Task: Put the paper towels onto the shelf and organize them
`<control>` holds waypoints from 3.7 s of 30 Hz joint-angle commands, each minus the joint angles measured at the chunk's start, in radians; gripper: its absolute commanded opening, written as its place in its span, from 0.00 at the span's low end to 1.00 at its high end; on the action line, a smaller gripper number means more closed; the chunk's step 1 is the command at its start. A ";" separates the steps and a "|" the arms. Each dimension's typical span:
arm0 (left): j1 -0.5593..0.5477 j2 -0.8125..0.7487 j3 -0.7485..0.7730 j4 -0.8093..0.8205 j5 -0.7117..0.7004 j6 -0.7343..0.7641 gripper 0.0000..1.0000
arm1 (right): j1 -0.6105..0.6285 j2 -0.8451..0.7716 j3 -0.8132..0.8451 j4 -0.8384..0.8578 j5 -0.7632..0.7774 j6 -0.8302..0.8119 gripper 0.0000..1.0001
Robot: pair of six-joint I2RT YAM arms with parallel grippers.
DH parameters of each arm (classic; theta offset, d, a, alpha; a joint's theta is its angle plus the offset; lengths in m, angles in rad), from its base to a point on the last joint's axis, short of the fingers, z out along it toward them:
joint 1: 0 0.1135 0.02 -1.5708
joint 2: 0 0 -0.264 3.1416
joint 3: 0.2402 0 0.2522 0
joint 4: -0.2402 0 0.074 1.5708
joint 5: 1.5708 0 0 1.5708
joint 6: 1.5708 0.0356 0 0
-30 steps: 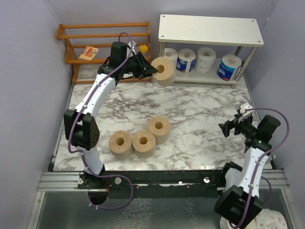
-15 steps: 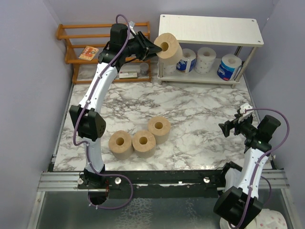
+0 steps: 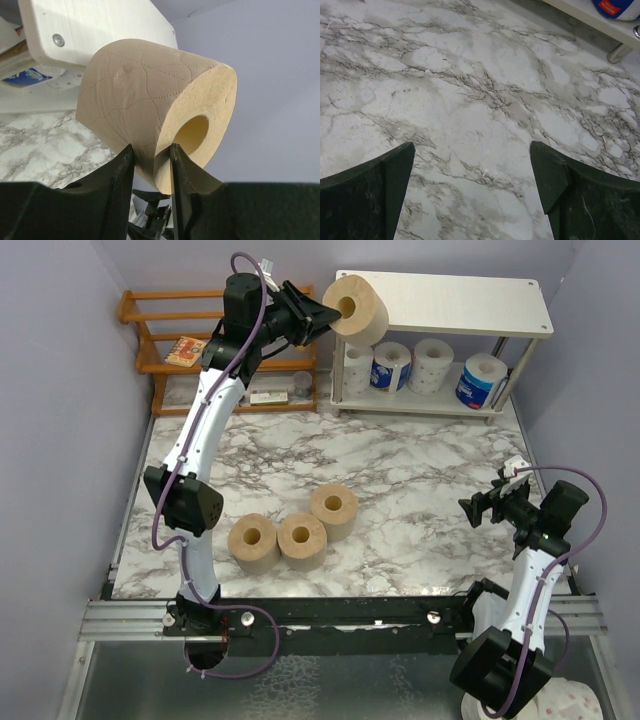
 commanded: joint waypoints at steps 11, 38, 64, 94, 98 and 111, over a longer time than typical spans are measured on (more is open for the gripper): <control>-0.041 0.077 0.146 0.197 -0.219 0.024 0.00 | -0.007 0.027 0.003 0.006 -0.007 -0.014 0.99; -0.141 0.232 0.292 0.248 -0.421 0.206 0.00 | -0.007 0.030 0.002 0.020 0.007 -0.001 0.99; 0.401 -0.466 -0.728 -0.214 -0.136 1.033 0.77 | -0.008 0.191 0.609 -0.225 0.182 0.340 0.99; 0.466 -0.793 -1.367 -0.210 -0.456 1.282 0.69 | 0.928 0.988 0.823 0.131 0.513 0.186 0.80; 0.490 -0.797 -1.388 -0.210 -0.423 1.283 0.69 | 0.975 1.053 0.833 0.137 0.487 0.161 0.77; 0.537 -0.733 -1.401 -0.211 -0.247 1.314 0.66 | 1.034 1.136 0.875 0.122 0.359 0.187 0.77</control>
